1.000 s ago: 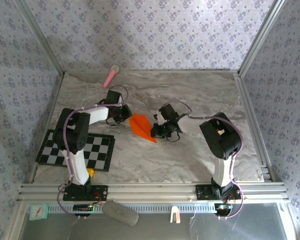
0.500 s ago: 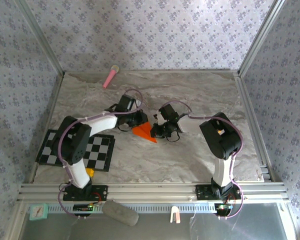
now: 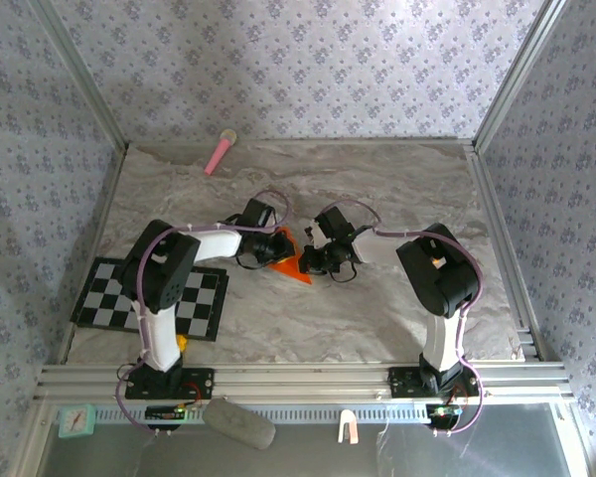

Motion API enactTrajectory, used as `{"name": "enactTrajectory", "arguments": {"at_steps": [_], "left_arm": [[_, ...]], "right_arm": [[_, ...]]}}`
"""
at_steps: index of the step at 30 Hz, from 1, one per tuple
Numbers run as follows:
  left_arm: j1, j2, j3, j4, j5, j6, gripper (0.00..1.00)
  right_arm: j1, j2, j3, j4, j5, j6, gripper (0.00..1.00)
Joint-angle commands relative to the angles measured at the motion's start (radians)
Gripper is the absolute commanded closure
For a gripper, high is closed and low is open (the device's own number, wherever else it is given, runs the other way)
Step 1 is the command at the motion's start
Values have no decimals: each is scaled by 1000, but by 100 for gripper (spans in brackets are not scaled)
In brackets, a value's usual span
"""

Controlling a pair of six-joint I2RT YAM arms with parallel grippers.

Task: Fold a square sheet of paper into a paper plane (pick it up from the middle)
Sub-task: Fourth fold the wing at the center of the table.

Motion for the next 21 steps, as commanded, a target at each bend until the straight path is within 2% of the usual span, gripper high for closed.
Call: {"name": "enactTrajectory", "arguments": {"at_steps": [1,7,12,17,21], "left_arm": [[94,47,26,-14,-70,74,87],[204,80,79,-51,-78,153,87],[262,115,152,-96,-82,196,87],[264,78,217,-156,-67,211,87],[233,-60,170,-149,-58,171,87]], "right_arm": [[0,82,-66,-244,152,-28,96],[0,83,-80,-243,156,-16,96],[6,82,-78,-232,153,-3,97],[12,77,-67,-227,146,7,97],[14,60,-62,-213,131,20,97]]}}
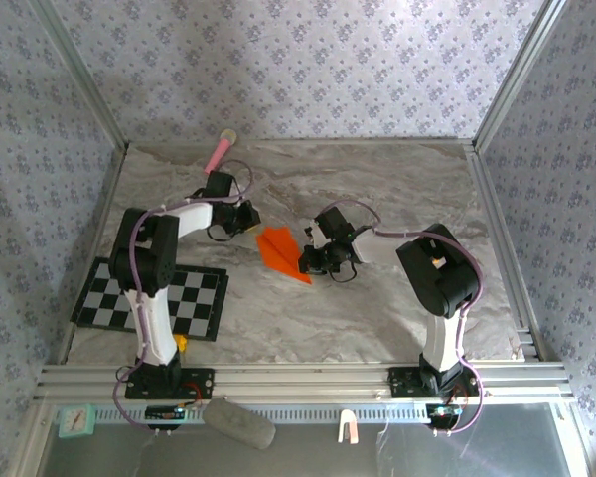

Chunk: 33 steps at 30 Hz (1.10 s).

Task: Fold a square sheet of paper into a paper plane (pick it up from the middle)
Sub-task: Fourth fold the wing at the center of the table.

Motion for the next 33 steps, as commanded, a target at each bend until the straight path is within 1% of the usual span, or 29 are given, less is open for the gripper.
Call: {"name": "enactTrajectory", "arguments": {"at_steps": [1,4,6,9,13,17,21,27,33], "left_arm": [[-38,-149,-35,-16,-20,-20,86],[-86,-212,-109,25,-23,-74,86],[-121,-215,-153,69,-4,-116,86],[-171,-184,-191,119,23,-159,87],[-215,-117,-176,120,35,-169,88],[-226,-72,-148,72,-15,-158,90],[-226,-53,-135,8,-86,-156,92],[-227,-33,-137,-37,-113,-158,95],[-227,-20,-126,-64,-122,-161,96]], "right_arm": [[9,58,-60,-205,118,18,96],[9,55,-54,-189,94,26,96],[9,50,-53,-176,81,29,96],[5,40,-52,-160,58,28,95],[0,33,-48,-142,29,25,95],[-6,21,-53,-110,-6,20,94],[-8,-29,-46,-81,-33,16,92],[-20,-83,7,-25,-78,29,91],[-18,3,81,-38,-81,28,93]]}}
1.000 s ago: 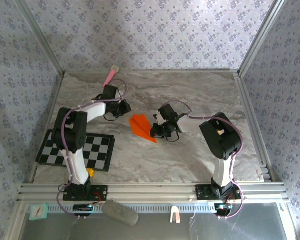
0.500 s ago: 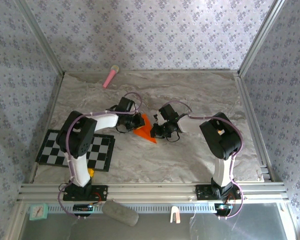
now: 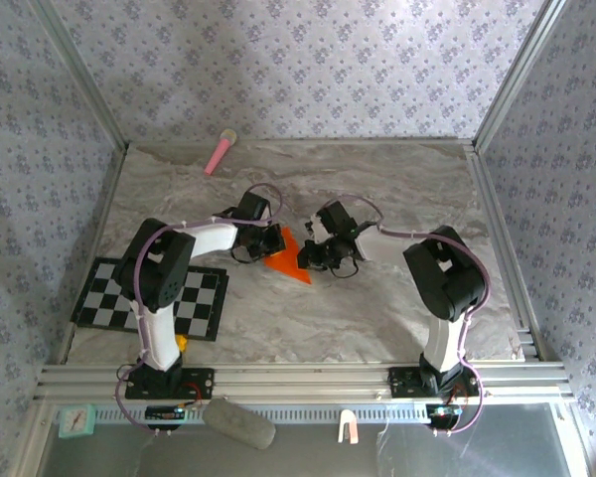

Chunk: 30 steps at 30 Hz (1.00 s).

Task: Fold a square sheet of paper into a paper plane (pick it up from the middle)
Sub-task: Fourth fold the wing at the center of the table.

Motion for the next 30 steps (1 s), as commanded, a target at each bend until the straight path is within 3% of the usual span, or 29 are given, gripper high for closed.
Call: {"name": "enactTrajectory", "arguments": {"at_steps": [1,14,20,30], "left_arm": [[2,42,6,-81,-59,-8,96],[2,68,9,-144,-94,-50,98],[2,71,3,-150,-106,-55,99],[1,35,30,-116,-34,-14,96]], "right_arm": [[-4,57,53,-24,-24,9,94],[4,104,30,-65,-25,-9,98],[8,6,-92,-84,-41,-21,98],[-1,-119,-210,-79,-19,3,95]]}}
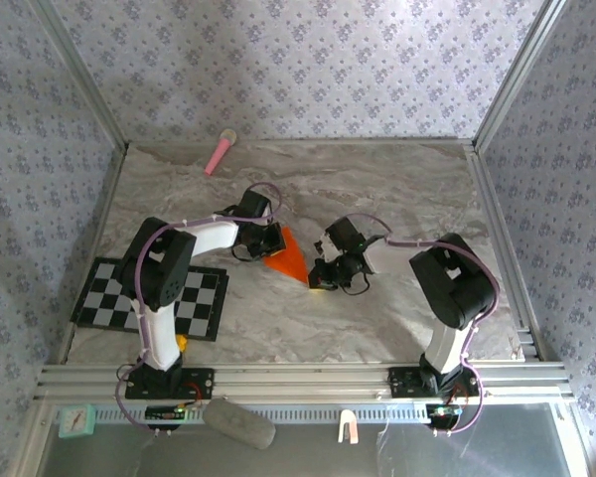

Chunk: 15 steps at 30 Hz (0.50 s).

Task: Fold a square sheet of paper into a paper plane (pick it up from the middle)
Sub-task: Fourth fold the wing at the center of the table.

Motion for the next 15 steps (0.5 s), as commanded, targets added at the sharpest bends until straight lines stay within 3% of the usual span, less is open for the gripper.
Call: {"name": "enactTrajectory", "arguments": {"at_steps": [1,6,10,15], "left_arm": [[-1,17,13,-77,-21,35,95],[-1,-65,55,-59,27,24,87],[6,-168,26,-41,-13,-24,73],[43,-283,-74,-3,-42,-92,51]], "right_arm": [[-5,-48,-23,-36,12,6,94],[-24,-120,-9,86,22,26,83],[-49,-94,31,145,39,40,74],[-78,0,102,181,25,40,69]]}}
